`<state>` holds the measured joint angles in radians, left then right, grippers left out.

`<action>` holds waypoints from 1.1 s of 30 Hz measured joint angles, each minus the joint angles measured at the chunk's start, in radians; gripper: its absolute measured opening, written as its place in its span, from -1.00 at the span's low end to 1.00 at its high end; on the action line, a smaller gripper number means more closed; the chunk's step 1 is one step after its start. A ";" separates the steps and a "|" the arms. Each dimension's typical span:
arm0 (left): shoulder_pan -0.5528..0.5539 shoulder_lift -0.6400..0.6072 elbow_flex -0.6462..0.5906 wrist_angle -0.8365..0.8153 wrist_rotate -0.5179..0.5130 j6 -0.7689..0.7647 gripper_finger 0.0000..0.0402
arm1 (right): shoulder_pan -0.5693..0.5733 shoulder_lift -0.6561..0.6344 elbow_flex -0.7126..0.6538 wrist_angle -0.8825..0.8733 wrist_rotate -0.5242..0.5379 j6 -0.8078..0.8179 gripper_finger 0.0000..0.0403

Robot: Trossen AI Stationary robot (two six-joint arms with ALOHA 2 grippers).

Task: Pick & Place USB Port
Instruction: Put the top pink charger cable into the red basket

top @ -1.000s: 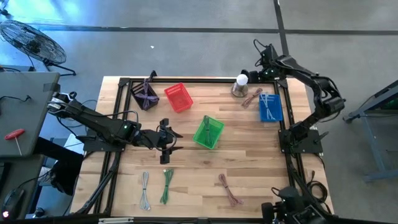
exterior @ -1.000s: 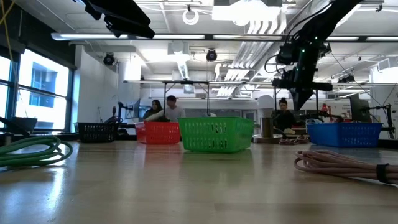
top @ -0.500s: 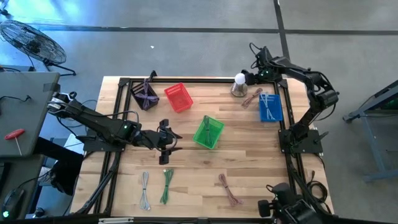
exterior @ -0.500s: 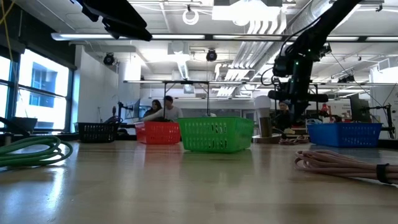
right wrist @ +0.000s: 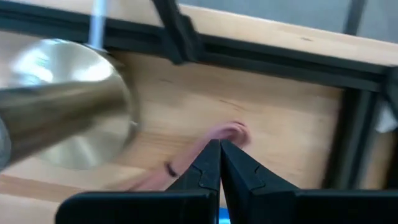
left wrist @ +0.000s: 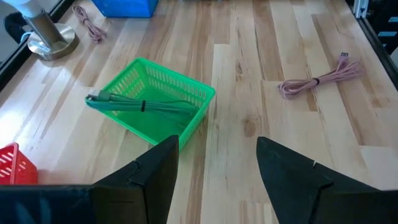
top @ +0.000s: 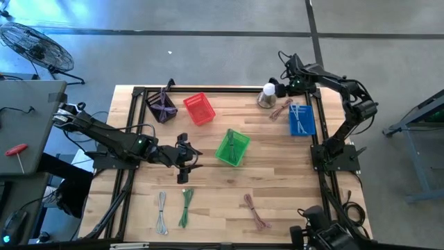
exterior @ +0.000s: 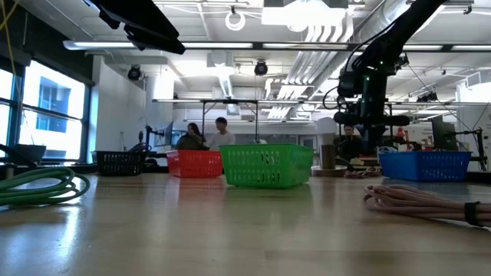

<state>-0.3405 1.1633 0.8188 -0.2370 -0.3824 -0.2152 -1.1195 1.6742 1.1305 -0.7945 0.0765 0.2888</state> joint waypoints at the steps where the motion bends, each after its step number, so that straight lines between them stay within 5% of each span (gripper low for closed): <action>1: 0.000 0.000 0.000 -0.001 0.000 -0.001 0.05 | 0.000 0.000 0.000 -0.013 0.022 0.000 -1.00; 33: 0.000 0.000 0.000 0.002 0.005 -0.001 0.05 | 0.040 0.002 -0.001 0.065 0.069 0.014 -1.00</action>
<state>-0.3405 1.1633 0.8188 -0.2352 -0.3775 -0.2161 -1.0792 1.6760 1.1294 -0.7297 0.1457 0.3023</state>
